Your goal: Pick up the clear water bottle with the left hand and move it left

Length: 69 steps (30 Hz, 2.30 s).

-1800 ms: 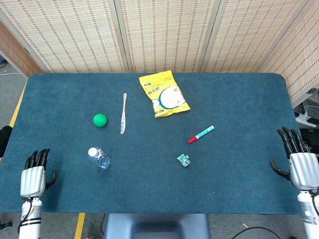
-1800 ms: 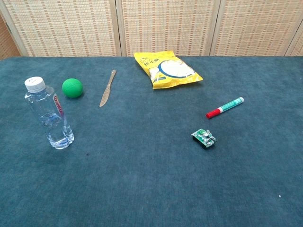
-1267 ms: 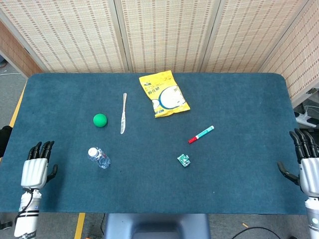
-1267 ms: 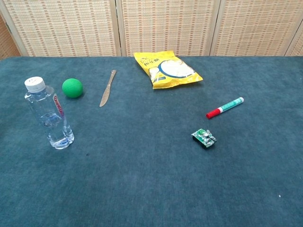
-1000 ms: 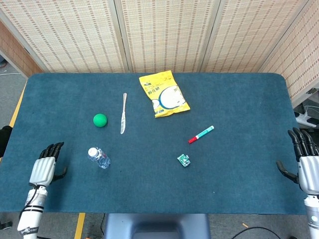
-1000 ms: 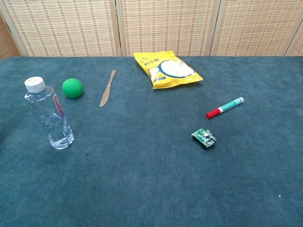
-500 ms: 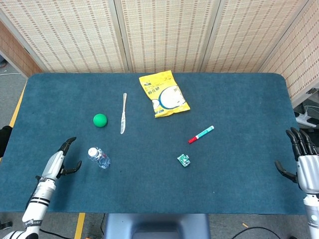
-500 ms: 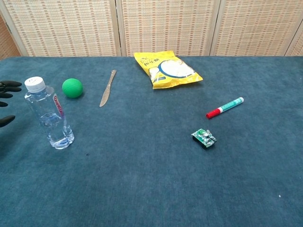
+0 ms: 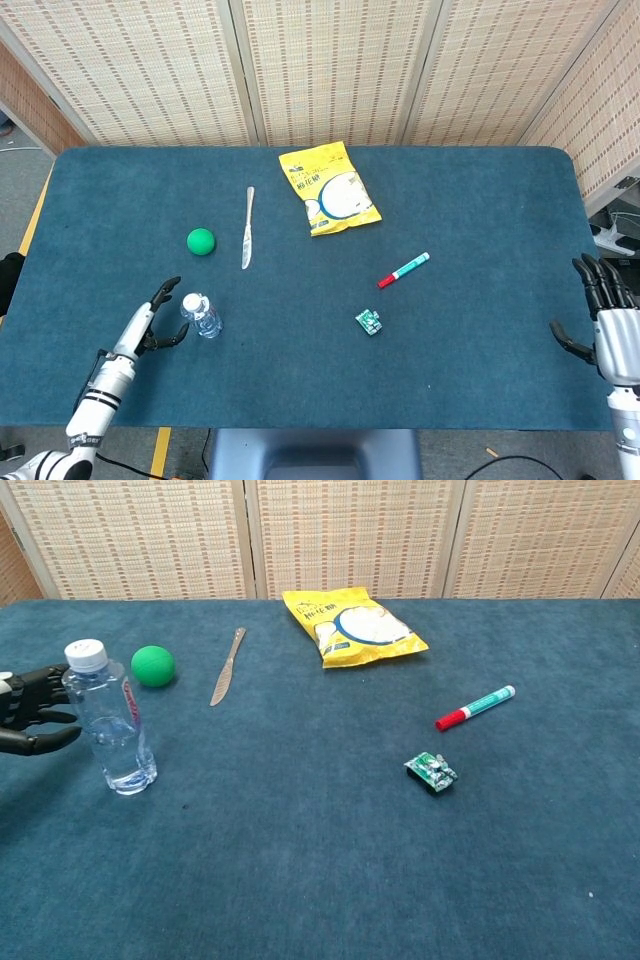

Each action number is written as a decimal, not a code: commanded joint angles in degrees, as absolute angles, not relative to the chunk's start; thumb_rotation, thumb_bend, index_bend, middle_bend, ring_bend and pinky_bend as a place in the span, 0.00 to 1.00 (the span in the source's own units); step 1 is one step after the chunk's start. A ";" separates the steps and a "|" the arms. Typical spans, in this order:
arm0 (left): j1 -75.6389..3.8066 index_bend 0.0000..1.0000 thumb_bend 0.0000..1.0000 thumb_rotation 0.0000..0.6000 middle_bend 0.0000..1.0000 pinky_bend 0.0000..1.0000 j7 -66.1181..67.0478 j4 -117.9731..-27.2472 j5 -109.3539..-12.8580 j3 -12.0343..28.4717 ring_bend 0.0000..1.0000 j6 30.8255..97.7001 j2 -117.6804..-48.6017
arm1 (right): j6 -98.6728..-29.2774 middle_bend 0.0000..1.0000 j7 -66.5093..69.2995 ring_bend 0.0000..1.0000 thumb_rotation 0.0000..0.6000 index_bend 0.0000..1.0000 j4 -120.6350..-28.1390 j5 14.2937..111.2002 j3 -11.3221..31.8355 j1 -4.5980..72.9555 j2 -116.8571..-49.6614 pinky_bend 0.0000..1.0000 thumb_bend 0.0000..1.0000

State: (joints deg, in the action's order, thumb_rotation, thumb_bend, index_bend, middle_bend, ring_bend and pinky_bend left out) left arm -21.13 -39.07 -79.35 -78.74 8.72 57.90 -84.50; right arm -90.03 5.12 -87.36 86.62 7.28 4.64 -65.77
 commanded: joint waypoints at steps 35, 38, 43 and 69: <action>-25.50 0.00 0.40 1.00 0.00 0.09 -59.91 -78.42 -90.57 1.84 0.00 61.91 -83.85 | -89.40 0.03 5.50 0.00 1.00 0.00 -87.50 86.22 7.35 4.95 -65.56 0.20 0.20; -25.35 0.00 0.40 1.00 0.00 0.09 -59.49 -77.25 -89.44 2.49 0.00 63.04 -86.22 | -89.49 0.03 5.55 0.00 1.00 0.00 -87.51 86.33 7.30 4.91 -65.54 0.20 0.20; -24.90 0.00 0.40 1.00 0.00 0.08 -58.88 -75.10 -86.94 3.81 0.00 64.45 -89.85 | -89.37 0.03 5.71 0.00 1.00 0.00 -87.50 86.27 7.30 4.94 -65.48 0.20 0.20; -25.09 0.55 0.57 1.00 0.63 0.64 -11.65 -57.31 -86.41 13.23 0.54 84.79 -96.94 | -88.89 0.03 6.50 0.00 1.00 0.00 -88.01 86.17 7.11 4.96 -64.80 0.20 0.20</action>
State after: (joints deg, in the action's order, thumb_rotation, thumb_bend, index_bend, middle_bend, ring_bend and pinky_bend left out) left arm -23.27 -30.38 -65.92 -83.82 10.14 77.21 -96.42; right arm -88.89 6.49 -88.01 86.17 7.10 4.96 -64.80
